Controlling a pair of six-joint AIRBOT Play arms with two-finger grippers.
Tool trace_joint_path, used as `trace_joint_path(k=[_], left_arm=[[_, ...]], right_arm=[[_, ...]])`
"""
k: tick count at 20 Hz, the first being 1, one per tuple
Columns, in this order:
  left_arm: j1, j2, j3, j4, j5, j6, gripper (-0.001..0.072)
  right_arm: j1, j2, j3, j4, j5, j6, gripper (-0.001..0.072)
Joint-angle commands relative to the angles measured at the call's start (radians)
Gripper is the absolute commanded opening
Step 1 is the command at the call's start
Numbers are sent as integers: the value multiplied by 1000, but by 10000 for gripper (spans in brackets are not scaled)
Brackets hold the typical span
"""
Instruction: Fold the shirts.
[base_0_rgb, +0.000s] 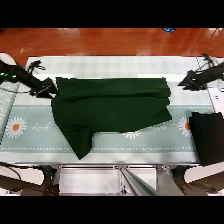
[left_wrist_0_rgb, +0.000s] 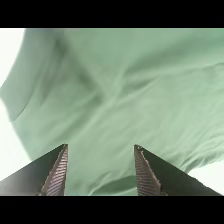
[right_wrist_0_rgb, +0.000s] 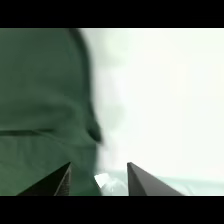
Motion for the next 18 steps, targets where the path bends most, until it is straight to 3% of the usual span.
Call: trace_joint_path(k=[1, 3, 5, 8, 13, 15, 18], left_arm=[[100, 226, -284, -7, 131, 7, 502], [175, 378, -516, -86, 194, 44, 501], [244, 510, -713, -190, 208, 76, 502], [291, 643, -899, -218, 245, 84, 503], [272, 650, -1012, -246, 286, 71, 503], [225, 650, -1052, -312, 330, 96, 503], [129, 640, -1083, -333, 432, 65, 503]], right_arm=[[-100, 220, -313, 45, -146, -68, 408], [-137, 335, -525, 115, -219, -156, 408], [-178, 404, -671, 149, -266, -157, 408], [-215, 468, -787, 242, -260, -203, 408], [-215, 495, -809, 309, -227, -213, 408], [-215, 495, -809, 314, -217, -211, 408], [-215, 495, -809, 322, -208, -208, 408]])
